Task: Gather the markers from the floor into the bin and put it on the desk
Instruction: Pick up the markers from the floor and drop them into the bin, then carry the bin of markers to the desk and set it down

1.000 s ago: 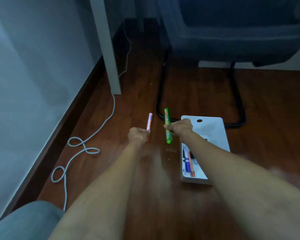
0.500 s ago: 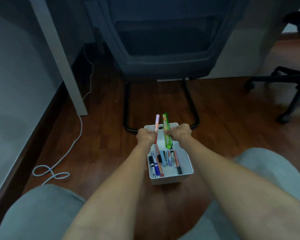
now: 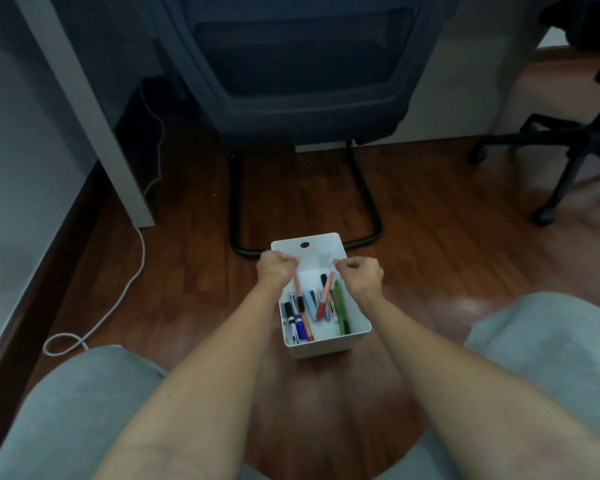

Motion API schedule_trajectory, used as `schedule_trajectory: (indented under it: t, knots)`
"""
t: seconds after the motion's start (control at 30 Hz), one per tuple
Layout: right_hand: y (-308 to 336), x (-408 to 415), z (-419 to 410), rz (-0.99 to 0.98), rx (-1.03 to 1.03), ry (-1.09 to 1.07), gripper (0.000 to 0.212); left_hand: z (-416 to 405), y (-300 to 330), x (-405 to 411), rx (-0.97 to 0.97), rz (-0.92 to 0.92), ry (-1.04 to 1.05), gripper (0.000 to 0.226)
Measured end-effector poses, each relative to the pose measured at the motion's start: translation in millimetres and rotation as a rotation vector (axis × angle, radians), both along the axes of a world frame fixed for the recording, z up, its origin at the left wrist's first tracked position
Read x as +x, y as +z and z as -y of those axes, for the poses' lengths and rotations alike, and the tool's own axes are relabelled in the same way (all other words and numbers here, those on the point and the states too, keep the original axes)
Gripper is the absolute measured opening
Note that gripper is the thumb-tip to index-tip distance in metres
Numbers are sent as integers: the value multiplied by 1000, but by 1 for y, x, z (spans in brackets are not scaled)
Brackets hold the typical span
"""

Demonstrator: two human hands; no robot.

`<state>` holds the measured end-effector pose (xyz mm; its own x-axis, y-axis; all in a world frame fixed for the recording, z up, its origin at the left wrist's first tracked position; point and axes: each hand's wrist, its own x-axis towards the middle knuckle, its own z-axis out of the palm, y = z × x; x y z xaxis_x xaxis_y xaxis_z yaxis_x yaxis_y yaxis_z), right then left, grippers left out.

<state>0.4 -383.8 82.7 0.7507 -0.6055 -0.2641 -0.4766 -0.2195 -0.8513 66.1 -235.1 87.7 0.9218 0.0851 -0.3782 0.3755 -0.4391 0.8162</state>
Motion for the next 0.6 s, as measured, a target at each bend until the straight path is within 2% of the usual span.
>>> schedule_trajectory:
  t: [0.17, 0.3, 0.4, 0.5, 0.6]
  knots:
    - [-18, -13, 12, 1, -80, -50, 24, 1, 2, 9, 72, 120, 10, 24]
    - [-35, -33, 18, 4, -115, -134, 37, -7, -8, 18, 154, 148, 13, 36]
    - [-47, -54, 16, 8, -35, -267, 51, -12, -18, 27, 152, 129, -32, 45]
    - [-66, -76, 3, -127, 30, -439, 61, -13, -28, 40, 144, 155, -64, 49]
    - [-79, -90, -23, -202, 114, -480, 70, -14, -36, 52, 117, 135, -97, 53]
